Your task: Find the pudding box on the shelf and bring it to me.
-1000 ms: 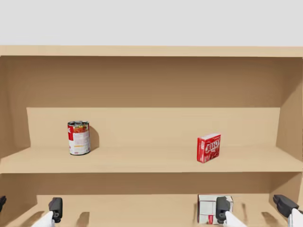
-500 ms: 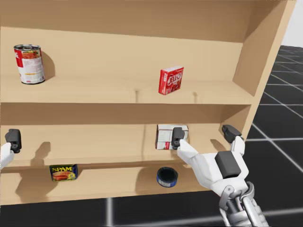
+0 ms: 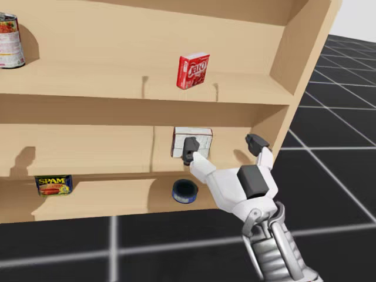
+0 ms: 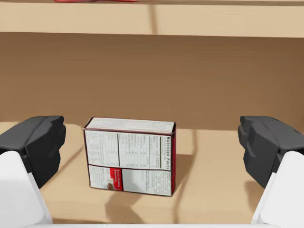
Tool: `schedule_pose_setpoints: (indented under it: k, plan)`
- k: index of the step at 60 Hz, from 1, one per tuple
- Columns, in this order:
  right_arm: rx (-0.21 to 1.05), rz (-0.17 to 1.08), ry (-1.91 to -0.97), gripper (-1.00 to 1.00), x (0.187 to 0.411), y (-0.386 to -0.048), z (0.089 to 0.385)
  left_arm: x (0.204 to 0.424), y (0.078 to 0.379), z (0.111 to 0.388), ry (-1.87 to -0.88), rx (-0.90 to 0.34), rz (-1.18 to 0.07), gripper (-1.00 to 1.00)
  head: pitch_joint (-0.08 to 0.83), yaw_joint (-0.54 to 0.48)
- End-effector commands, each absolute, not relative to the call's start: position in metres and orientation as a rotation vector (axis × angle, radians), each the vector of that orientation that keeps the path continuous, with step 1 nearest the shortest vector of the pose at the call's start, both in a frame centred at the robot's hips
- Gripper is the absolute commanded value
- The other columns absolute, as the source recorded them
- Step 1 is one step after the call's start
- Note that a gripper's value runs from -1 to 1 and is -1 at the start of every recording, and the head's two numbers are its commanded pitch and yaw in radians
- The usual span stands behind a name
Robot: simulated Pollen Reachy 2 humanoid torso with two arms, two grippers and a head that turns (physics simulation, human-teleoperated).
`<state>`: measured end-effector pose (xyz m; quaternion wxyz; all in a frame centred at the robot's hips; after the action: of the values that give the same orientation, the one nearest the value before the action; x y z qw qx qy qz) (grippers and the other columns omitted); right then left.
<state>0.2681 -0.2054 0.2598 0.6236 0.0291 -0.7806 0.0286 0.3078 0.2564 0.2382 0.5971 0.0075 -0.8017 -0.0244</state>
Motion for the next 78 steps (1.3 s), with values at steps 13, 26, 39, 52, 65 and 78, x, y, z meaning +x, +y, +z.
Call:
schedule_pose_setpoints:
  k: [13, 26, 39, 52, 65, 78]
  plan:
    - [0.115, -0.007, -1.706, -1.0, 0.252, -0.159, 0.259, 0.307, 0.259, 0.239, -1.853, 0.006, -0.044, -1.0, 0.438, -0.26]
    - [0.112, -0.039, -1.681, -1.0, 0.268, -0.144, 0.255, 0.307, 0.26, 0.239, -1.848, 0.008, -0.044, -1.0, 0.447, -0.26]
    - [0.044, -0.069, -1.643, -1.0, 0.301, -0.13, 0.24, 0.306, 0.262, 0.24, -1.848, 0.0, -0.033, -1.0, 0.457, -0.25]
    - [-0.025, -0.106, -1.614, -1.0, 0.332, -0.119, 0.238, 0.305, 0.265, 0.241, -1.85, -0.008, -0.024, -1.0, 0.468, -0.24]
    - [-0.082, -0.121, -1.564, -1.0, 0.362, -0.111, 0.227, 0.304, 0.268, 0.242, -1.849, -0.012, -0.016, -1.0, 0.478, -0.23]
    - [-0.145, -0.138, -1.533, -1.0, 0.389, -0.112, 0.216, 0.304, 0.27, 0.242, -1.847, -0.019, -0.015, -1.0, 0.48, -0.22]
